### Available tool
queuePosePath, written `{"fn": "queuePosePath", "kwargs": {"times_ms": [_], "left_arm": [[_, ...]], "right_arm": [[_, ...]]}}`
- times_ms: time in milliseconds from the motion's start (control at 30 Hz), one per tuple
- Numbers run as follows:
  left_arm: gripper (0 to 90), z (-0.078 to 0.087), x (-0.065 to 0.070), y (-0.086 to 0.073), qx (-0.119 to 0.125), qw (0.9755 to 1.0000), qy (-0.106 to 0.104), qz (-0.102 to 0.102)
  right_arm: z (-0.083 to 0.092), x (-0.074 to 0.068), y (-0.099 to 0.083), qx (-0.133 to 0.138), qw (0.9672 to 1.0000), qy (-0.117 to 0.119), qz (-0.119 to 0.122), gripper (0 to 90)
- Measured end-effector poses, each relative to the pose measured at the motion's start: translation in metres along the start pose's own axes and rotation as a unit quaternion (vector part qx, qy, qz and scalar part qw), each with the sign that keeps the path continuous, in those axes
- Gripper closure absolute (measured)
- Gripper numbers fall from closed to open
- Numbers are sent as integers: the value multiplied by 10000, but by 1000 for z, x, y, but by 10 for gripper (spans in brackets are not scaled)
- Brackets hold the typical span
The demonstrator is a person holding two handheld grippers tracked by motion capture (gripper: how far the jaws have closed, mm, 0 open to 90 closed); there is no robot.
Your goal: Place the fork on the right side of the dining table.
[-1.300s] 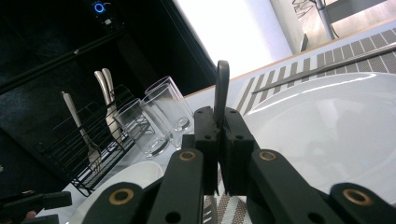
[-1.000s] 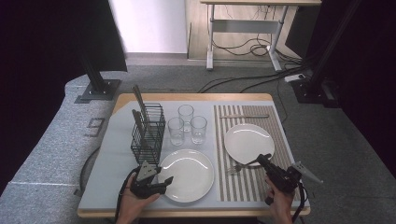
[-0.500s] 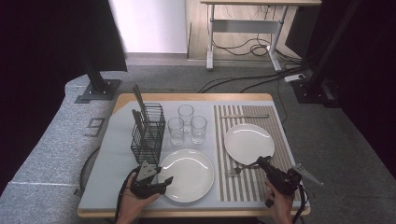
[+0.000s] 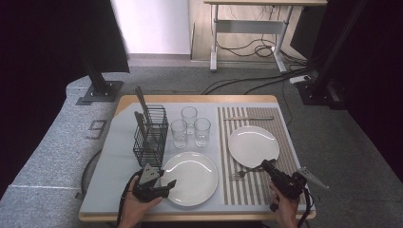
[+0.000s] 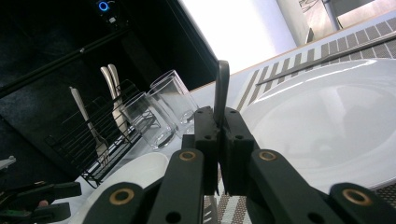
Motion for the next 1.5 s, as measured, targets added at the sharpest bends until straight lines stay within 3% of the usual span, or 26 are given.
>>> {"fn": "queuePosePath", "kwargs": {"times_ms": [567, 1167, 1333, 1500], "left_arm": [[373, 2, -1, 0, 24, 10000, 7, 5], [373, 0, 0, -1, -16, 10000, 3, -20], [373, 0, 0, 0, -13, 10000, 8, -11], [373, 0, 0, -1, -18, 10000, 6, -16]], "right_arm": [[3, -4, 1, 24, 10000, 37, -10, 865], [12, -5, -10, -25, 9998, 131, -157, 863], [12, -3, -11, 3, 9999, 150, -61, 851], [14, 3, -12, 39, 10000, 14, 48, 813]]}}
Point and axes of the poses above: each handheld gripper's, and its own axes: z roughly backward along the jaws, y roughly out of its top, x roughly to its right, the point moved 4 cm from there along -z, roughly forward along the jaws, and after that the axes turned 13 degrees about z, right-handed, at the moved point
